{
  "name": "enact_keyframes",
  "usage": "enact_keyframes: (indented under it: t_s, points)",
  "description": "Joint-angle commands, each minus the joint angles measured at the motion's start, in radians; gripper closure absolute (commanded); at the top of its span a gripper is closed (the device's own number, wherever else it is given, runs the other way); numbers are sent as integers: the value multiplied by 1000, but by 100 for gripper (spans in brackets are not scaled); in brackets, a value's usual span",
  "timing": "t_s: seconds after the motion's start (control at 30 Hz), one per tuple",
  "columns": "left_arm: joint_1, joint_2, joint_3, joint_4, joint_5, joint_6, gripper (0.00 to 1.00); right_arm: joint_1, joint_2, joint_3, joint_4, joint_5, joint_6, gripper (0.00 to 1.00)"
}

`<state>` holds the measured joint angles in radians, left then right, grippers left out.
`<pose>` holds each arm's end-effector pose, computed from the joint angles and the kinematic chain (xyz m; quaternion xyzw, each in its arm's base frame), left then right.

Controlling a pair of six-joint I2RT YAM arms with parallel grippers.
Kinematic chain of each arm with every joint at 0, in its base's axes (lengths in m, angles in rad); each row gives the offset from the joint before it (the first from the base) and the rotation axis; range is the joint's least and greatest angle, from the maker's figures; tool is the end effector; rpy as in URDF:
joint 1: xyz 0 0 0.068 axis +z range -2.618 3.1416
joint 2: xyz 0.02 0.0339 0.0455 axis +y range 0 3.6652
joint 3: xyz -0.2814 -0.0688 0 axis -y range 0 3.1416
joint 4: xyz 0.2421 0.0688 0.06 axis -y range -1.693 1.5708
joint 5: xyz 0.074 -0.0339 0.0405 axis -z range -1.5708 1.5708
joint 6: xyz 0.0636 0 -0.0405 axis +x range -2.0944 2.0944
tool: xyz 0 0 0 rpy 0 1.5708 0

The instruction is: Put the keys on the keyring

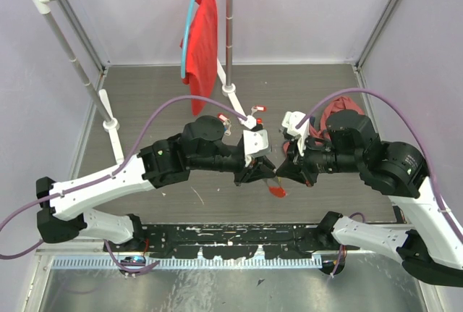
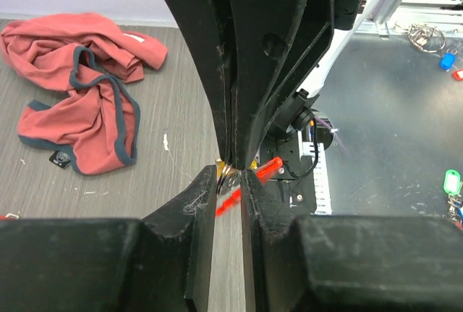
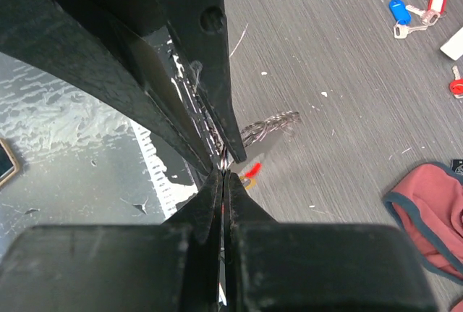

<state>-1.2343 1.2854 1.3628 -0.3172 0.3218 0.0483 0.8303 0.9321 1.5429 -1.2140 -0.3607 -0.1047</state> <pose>0.0827 -0.2974 0.4302 0.5438 0.5630 -0.4451 0.4350 0.0685 0.1082 0.4517 -0.4669 0.7398 0.3109 0.3715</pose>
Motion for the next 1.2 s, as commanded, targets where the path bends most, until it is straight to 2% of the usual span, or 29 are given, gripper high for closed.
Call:
enact_keyframes:
  t_s: [0.0, 0.23, 0.57, 0.73, 0.97, 1.17]
  points:
    - [-15, 24, 57, -26, 22, 20, 75, 5, -1, 39, 16, -16, -20, 99]
    - [-16, 32, 63, -34, 14, 27, 83, 5, -6, 41, 16, -15, -20, 99]
    - [-22, 3, 58, -34, -55, 44, 79, 4, -13, 41, 21, 33, -1, 99]
    - [-26, 7, 62, -31, -50, 45, 86, 5, -10, 45, 31, 37, 6, 99]
    - [-30, 22, 66, -21, -32, 38, 87, 4, -10, 38, 51, 33, 13, 99]
    - [-36, 28, 68, -17, -26, 33, 96, 4, -9, 30, 62, 29, 13, 99]
